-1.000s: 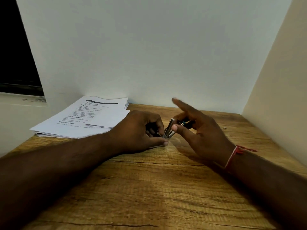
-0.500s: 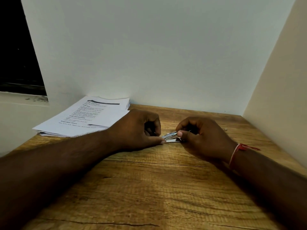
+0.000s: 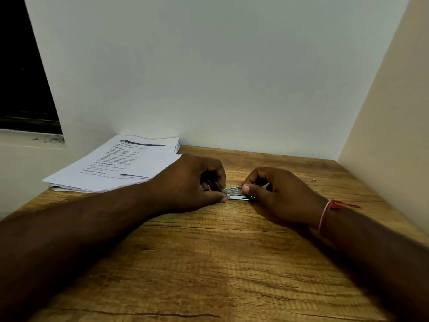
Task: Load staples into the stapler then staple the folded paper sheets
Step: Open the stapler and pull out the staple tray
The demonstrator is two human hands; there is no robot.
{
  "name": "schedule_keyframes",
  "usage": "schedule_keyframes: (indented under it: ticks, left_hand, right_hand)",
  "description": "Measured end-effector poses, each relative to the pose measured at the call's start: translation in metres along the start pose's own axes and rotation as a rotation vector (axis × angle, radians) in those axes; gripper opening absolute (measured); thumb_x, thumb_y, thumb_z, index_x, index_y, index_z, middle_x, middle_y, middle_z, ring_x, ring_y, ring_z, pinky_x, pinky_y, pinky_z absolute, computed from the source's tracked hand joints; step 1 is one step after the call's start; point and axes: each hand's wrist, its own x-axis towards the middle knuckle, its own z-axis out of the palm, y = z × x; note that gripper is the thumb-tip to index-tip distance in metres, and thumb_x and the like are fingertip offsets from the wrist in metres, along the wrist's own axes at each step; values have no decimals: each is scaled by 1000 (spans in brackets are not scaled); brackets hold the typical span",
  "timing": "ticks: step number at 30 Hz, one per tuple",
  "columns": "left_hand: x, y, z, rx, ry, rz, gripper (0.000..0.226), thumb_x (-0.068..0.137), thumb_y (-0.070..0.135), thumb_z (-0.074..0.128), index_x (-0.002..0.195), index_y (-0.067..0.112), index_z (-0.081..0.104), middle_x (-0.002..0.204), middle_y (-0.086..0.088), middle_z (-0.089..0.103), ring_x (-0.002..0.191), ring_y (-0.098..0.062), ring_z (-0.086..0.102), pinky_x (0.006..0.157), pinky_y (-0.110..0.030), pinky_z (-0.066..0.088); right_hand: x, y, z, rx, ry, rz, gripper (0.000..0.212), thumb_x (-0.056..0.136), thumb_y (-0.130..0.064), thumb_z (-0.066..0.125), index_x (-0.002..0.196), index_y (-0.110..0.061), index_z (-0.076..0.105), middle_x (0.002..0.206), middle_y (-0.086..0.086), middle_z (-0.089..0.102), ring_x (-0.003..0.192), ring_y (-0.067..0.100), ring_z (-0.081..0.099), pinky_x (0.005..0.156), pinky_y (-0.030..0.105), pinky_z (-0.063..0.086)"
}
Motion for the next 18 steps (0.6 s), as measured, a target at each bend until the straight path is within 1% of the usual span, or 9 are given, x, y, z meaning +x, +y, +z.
schedule_keyframes:
  ticks: [4,7,9,11,13,14,15,16,18]
  left_hand:
    - [0,0,1,-7,17,-13,26,80,35,102,93,29,79,90,10,82,83,-13,79,79,-43,69]
    - [1,3,2,-38,36,-41,19,88,39,96,88,27,81,87,8,82,80,-14,78,77,-37,67]
    - [2,5,3,-75,56,-77,17,95,39,88,87,25,83,84,7,82,78,-15,77,72,-35,62]
    - [3,4,4,-121,73,-99,17,98,37,86,88,22,85,85,3,83,80,-20,79,71,-34,61]
    - [4,2,3,-163,76,-129,14,96,33,88,90,21,85,86,3,84,80,-18,80,70,-26,60]
    - [4,1,3,-180,66,-150,11,94,33,90,92,23,85,88,4,84,81,-14,80,73,-24,62]
    - [5,0,2,-194,48,-173,12,92,34,92,96,25,85,91,5,85,84,-11,81,78,-26,65]
    - [6,-1,2,-205,26,-192,15,91,36,93,101,28,85,94,8,85,88,-9,81,85,-30,67]
    - [8,-2,2,-213,-15,-213,21,92,40,91,111,33,85,101,11,85,96,-8,81,95,-36,66]
  right_hand:
    - [0,-1,-1,-7,-23,16,11,106,-39,70,100,-31,74,96,-9,79,86,7,70,70,27,50]
    - [1,-2,-2,-31,-3,15,11,108,-38,68,100,-31,71,97,-10,76,89,6,67,72,28,48]
    - [1,-3,0,-44,21,5,11,107,-36,68,98,-31,68,95,-11,75,88,5,66,69,26,47]
    - [1,-3,2,-46,42,-15,11,107,-35,69,97,-30,67,92,-11,74,84,5,65,67,25,46]
    - [0,-3,4,-38,61,-41,10,107,-34,69,98,-30,66,89,-9,74,79,5,65,64,23,45]
    - [-1,-2,4,-36,75,-59,9,107,-33,68,99,-29,65,89,-9,74,79,5,65,63,21,46]
    - [-1,-2,4,-35,94,-78,8,107,-31,69,101,-29,65,91,-9,74,81,5,65,64,17,46]
    - [-1,-2,4,-34,116,-97,6,107,-29,70,103,-28,65,93,-10,74,84,4,66,64,13,47]
    - [-2,-1,4,-15,160,-139,6,106,-24,72,105,-27,67,98,-12,75,87,3,68,68,12,51]
